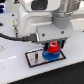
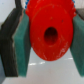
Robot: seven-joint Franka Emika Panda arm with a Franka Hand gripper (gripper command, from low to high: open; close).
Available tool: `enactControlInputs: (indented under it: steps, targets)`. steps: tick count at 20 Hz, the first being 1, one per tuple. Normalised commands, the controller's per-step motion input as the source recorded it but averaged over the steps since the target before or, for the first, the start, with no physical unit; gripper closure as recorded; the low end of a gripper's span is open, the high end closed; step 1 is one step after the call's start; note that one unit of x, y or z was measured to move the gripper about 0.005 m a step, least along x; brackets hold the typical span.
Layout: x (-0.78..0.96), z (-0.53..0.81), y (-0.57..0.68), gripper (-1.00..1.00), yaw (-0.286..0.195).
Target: Insert the blue gear onto the right peg, followed by the red gear
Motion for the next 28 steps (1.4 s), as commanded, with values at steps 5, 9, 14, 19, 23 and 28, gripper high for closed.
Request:
enactControlInputs:
  steps: [5,9,14,19,23,28]
  targets:
    - [0.06,-0.32,0.00,1.00,0.000]
    - [0.00,-0.25,0.00,1.00,0.000]
    - [-0.01,-0.10,0.00,1.00,0.000]
    - [-0.14,0.35,0.00,1.00,0.000]
    - [0.11,-0.17,-0.01,1.00,0.000]
    - [0.28,-0.11,-0.08,1.00,0.000]
